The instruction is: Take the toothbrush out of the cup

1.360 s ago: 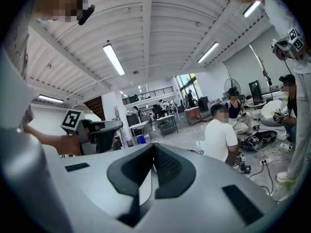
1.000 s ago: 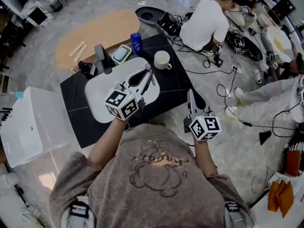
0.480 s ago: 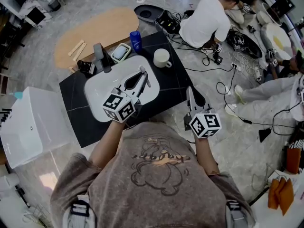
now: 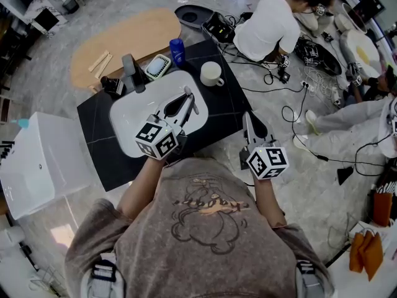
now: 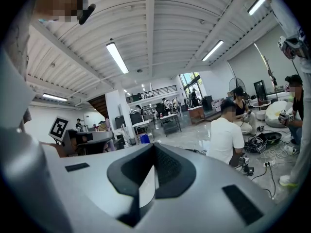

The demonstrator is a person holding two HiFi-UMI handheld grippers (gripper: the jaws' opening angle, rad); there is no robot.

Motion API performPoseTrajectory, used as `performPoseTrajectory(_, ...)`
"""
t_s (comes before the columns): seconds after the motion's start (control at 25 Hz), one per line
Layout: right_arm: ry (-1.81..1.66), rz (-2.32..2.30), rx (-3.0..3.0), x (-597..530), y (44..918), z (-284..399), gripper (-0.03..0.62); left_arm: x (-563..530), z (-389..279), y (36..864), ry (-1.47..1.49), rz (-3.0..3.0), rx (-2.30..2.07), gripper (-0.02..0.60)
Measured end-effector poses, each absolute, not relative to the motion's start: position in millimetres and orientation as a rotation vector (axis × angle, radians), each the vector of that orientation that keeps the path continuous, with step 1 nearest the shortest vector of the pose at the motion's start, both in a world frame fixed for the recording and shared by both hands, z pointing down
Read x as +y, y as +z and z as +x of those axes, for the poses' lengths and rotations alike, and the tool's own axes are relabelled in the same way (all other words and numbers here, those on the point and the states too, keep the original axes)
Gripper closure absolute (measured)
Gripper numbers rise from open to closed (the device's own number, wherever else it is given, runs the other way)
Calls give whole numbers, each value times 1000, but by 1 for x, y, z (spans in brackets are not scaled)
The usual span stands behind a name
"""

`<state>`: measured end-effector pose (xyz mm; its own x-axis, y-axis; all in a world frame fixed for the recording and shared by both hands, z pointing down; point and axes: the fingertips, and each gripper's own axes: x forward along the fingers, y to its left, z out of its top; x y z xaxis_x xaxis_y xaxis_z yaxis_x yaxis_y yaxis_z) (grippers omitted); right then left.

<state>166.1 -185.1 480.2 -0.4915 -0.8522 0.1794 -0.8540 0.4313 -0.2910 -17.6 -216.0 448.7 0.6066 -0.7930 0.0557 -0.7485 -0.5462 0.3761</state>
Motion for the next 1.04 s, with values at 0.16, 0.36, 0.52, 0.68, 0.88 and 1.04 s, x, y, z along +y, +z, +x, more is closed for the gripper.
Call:
performPoseTrajectory(0.16,545,1578,-2666,-182,479,164,592,-214,-18,449,-177,2470,-1236,549)
performPoseTrajectory(0.36,545,1575,-2669,-182,479,163,592,-213,-16,449,-180,2468,-1228,550)
performPoseTrajectory(0.52,548,1576,-2664,-181,479,164,591,-212,-12,451,-175,2469,-1208,549)
performPoseTrajectory(0.68,547,1575,-2662,-180,479,164,591,-211,-10,452,-169,2468,-1199,549)
performPoseTrajectory(0.88,553,1581,-2659,-181,479,164,591,-211,-10,453,-164,2464,-1192,549)
performPoseTrajectory(1.04,554,1588,-2654,-182,481,165,591,-211,-10,456,-163,2458,-1190,549)
